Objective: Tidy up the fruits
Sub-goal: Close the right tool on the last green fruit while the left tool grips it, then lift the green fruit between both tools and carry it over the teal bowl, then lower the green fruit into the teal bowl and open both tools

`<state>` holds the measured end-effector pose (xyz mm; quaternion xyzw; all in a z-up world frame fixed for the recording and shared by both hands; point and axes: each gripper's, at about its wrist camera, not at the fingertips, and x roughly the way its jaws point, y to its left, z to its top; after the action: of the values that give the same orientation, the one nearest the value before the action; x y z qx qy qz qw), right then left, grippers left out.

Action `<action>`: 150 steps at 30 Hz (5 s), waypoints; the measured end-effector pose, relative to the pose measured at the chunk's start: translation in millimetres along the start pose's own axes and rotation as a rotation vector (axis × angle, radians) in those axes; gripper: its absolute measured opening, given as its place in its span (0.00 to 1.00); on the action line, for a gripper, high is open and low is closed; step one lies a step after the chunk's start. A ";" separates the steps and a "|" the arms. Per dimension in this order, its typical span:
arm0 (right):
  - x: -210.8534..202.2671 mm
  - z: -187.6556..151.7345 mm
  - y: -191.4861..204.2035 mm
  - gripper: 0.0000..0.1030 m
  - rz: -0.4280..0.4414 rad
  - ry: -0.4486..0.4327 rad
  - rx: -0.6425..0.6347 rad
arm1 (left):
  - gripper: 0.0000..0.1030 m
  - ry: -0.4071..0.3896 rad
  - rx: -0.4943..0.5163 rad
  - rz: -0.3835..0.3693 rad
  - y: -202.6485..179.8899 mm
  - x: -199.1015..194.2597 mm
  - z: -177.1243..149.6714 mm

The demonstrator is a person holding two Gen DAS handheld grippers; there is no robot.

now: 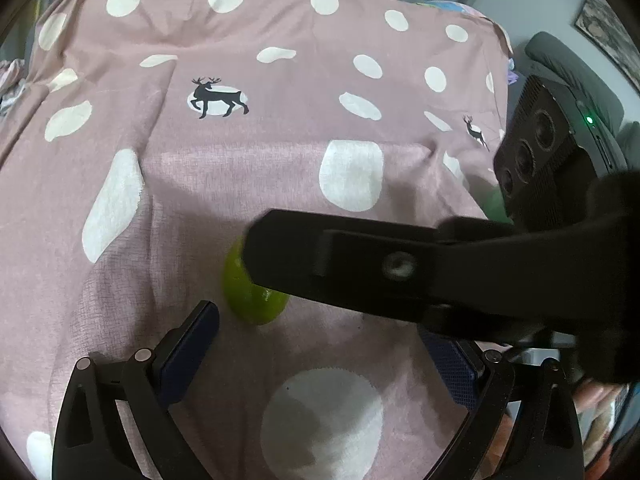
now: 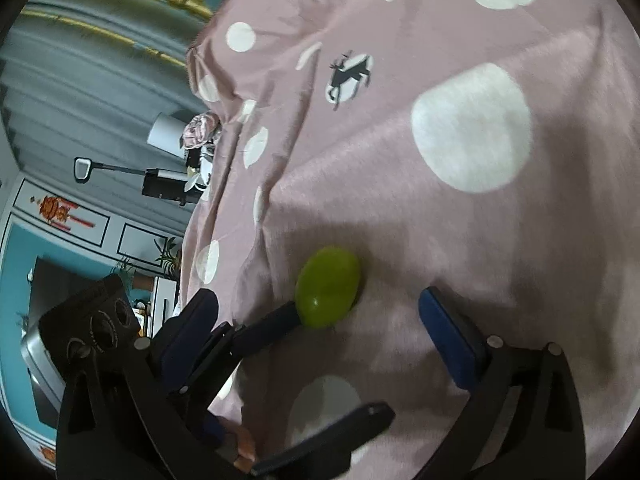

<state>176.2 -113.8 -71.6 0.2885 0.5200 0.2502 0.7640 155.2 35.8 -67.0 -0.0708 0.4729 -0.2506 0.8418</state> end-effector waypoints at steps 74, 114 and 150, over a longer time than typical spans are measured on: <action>-16.0 14.2 11.7 0.38 -0.051 0.070 -0.068 | 0.35 -0.057 0.195 0.250 -32.3 -4.1 7.2; -259.8 -28.4 -75.8 0.38 -0.046 -0.294 0.046 | 0.35 -0.122 0.434 0.057 -272.9 1.9 10.2; -345.1 -56.3 -128.1 0.77 -0.229 -0.410 0.256 | 0.76 0.045 0.375 0.139 -321.6 48.3 -10.9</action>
<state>18.6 -429.8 46.5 0.3670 0.4110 0.0306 0.8339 52.7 -264.5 4.9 0.1255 0.4404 -0.2768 0.8448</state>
